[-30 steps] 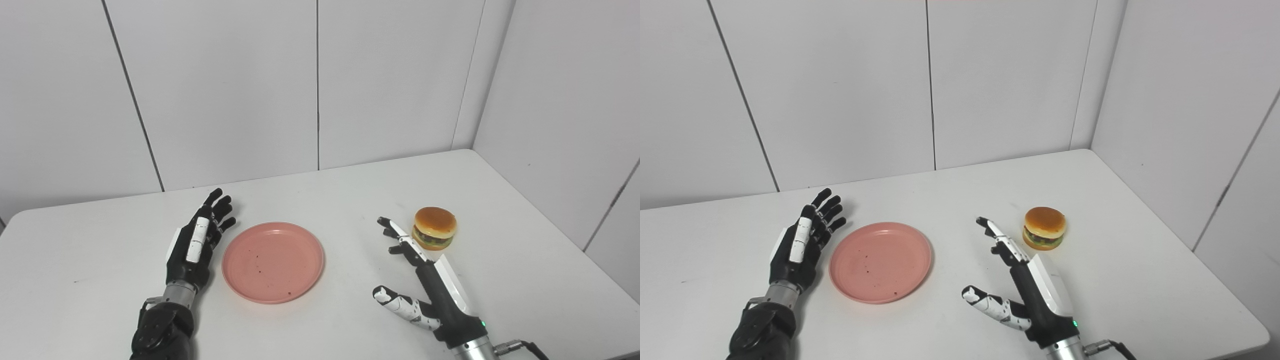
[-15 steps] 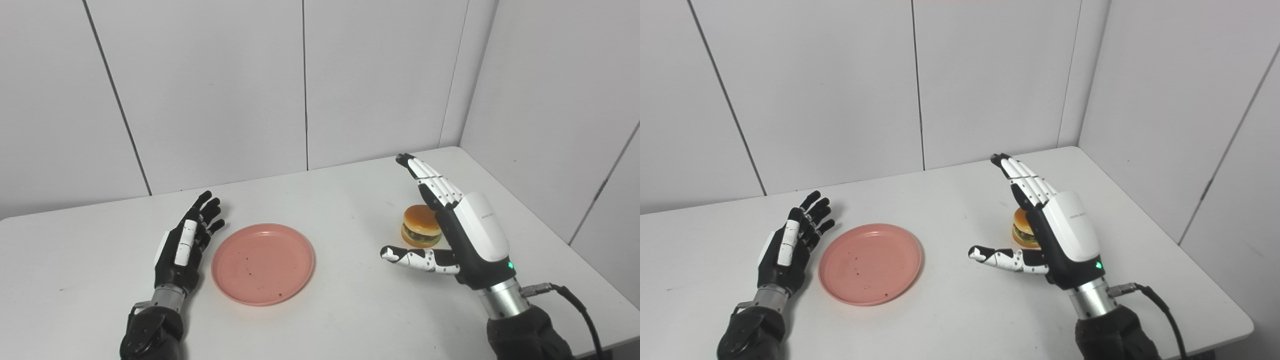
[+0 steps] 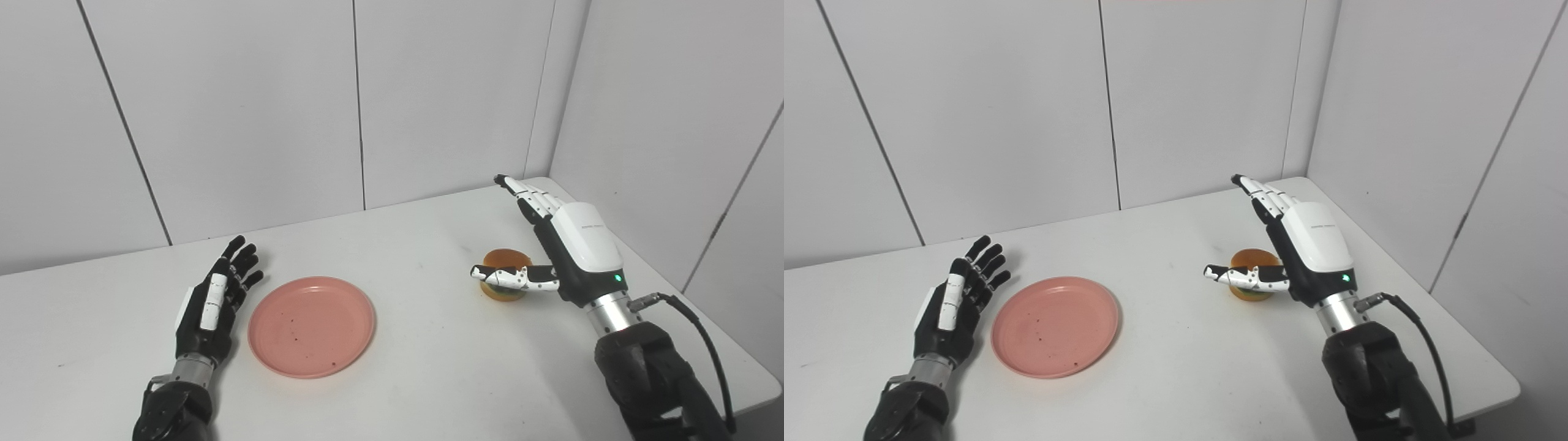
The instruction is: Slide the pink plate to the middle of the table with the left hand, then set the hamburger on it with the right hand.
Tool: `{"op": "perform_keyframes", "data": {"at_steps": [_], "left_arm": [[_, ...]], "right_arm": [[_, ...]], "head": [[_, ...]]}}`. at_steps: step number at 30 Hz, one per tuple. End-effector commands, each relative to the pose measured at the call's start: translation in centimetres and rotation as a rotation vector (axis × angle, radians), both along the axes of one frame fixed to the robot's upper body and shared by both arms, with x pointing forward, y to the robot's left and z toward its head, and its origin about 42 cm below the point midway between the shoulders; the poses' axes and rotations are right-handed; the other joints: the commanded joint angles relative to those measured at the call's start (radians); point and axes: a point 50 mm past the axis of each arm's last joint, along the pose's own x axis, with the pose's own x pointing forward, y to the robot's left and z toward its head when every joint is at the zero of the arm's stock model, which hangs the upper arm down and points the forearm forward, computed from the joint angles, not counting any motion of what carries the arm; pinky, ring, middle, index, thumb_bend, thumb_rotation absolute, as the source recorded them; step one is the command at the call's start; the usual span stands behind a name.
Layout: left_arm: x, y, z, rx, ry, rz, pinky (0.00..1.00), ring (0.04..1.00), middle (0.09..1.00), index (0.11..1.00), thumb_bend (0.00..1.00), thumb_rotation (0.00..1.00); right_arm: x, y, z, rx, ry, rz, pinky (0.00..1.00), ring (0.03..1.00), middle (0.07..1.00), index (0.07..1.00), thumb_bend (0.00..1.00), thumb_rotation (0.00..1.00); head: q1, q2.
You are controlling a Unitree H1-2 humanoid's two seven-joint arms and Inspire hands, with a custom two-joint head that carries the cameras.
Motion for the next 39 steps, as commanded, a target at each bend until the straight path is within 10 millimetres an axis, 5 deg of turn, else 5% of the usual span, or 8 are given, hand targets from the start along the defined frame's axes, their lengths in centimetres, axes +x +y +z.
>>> {"op": "perform_keyframes", "data": {"at_steps": [1,7,19,30,39], "left_arm": [[-3.5,1.9,-4.9,0.004,0.107,0.022,0.87,0.922,0.897,0.872,0.93,0.79],[-3.8,1.8,-5.1,0.016,0.106,0.024,0.85,0.919,0.897,0.872,0.92,0.8],[-3.8,1.8,-4.8,0.019,0.109,0.025,0.87,0.925,0.891,0.868,0.93,0.79],[-3.6,1.2,-4.8,0.013,0.115,0.021,0.86,0.922,0.89,0.863,0.91,0.79],[-3.7,1.2,-4.6,0.017,0.108,0.019,0.87,0.929,0.893,0.87,0.93,0.79]], "right_arm": [[0.8,-0.8,1.7,-0.038,-0.051,-0.034,0.79,0.842,0.857,0.902,0.85,0.68],[1.9,-2.3,-0.2,-0.061,0.024,-0.084,0.79,0.842,0.85,0.89,0.86,0.68],[3.1,-3.4,-3.1,-0.047,0.107,-0.115,0.8,0.843,0.841,0.878,0.85,0.7],[3.5,-4.0,-2.9,-0.024,0.125,-0.112,0.82,0.856,0.848,0.871,0.83,0.69],[2.4,-4.3,-3.3,-0.051,0.067,-0.092,0.74,0.792,0.788,0.754,0.82,0.64]], "head": [[0.008,-0.012],[0.023,-0.03],[0.045,-0.002],[0.05,-0.005],[0.053,0.0]]}}
